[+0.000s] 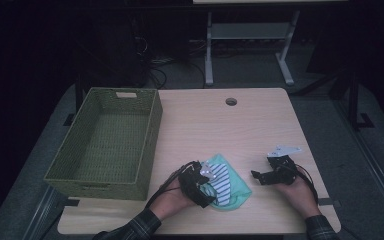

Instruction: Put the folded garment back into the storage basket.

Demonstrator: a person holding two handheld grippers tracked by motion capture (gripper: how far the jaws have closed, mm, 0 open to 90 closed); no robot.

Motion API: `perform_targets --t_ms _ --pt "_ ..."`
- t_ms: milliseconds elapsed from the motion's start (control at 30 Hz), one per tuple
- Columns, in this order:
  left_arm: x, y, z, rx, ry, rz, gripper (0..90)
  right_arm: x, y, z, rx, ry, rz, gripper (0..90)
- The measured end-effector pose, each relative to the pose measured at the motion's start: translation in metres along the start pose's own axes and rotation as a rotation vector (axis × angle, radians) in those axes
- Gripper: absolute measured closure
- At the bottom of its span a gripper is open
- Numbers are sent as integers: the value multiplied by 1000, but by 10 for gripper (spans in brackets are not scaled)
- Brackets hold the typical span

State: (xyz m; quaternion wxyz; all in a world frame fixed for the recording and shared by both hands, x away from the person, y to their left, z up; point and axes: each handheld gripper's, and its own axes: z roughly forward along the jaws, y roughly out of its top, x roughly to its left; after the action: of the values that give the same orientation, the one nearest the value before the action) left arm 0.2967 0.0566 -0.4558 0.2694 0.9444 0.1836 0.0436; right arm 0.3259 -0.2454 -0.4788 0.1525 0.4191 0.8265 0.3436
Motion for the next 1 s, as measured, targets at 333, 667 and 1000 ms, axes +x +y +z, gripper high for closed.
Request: perform_targets --t_ms 333,667,1000 --pt "6 0 -5 -6 -8 10 457 -1 -2 4 -28 -5 2 66" --pt "14 1 -6 -15 -35 17 729 -1 -2 4 -27 -5 3 64" --pt "16 2 -6 -20 -58 8 808 -1 -2 4 -28 -8 5 64"
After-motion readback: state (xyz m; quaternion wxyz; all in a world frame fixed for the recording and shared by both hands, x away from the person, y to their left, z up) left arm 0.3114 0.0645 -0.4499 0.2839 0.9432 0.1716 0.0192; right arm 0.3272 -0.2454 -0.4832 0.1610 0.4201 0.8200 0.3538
